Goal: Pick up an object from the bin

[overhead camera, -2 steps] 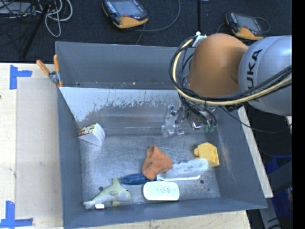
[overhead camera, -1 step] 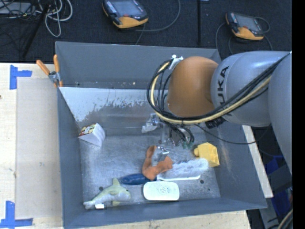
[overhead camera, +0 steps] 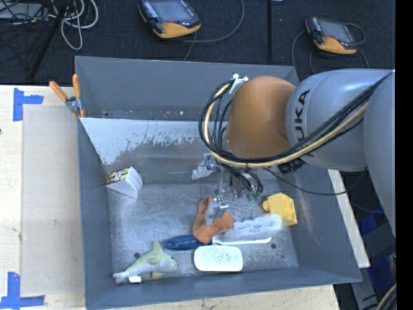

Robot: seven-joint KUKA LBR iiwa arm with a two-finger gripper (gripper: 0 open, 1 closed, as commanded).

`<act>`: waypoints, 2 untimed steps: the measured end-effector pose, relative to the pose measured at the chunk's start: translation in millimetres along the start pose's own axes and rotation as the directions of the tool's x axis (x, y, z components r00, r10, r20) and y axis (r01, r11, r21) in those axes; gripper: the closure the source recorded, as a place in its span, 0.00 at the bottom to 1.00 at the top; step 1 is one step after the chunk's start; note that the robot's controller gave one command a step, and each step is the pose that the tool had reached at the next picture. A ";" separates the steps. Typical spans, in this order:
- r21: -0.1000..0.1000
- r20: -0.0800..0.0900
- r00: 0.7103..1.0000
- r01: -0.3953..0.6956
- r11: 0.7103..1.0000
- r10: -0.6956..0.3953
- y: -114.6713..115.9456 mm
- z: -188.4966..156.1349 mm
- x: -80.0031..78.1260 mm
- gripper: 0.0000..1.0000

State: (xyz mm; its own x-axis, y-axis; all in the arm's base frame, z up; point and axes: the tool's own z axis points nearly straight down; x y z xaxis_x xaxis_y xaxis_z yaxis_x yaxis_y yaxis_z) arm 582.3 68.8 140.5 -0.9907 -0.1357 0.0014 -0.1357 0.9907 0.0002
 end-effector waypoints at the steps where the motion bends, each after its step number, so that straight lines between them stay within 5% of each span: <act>1: -0.004 0.010 0.986 0.169 0.986 -0.169 -37.3 58.3 39.3 1.00; 2: 0.003 0.020 0.985 0.169 0.986 -0.169 -40.1 64.2 39.9 0.00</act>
Offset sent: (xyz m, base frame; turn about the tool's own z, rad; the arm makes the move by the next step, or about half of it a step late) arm 0.0000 0.0000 0.0000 0.0000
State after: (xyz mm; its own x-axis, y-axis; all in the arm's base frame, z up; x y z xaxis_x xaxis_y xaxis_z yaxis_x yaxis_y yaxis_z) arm 548.1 23.6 76.3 -0.9534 -0.3010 -0.0182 -0.3010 0.9536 -0.0030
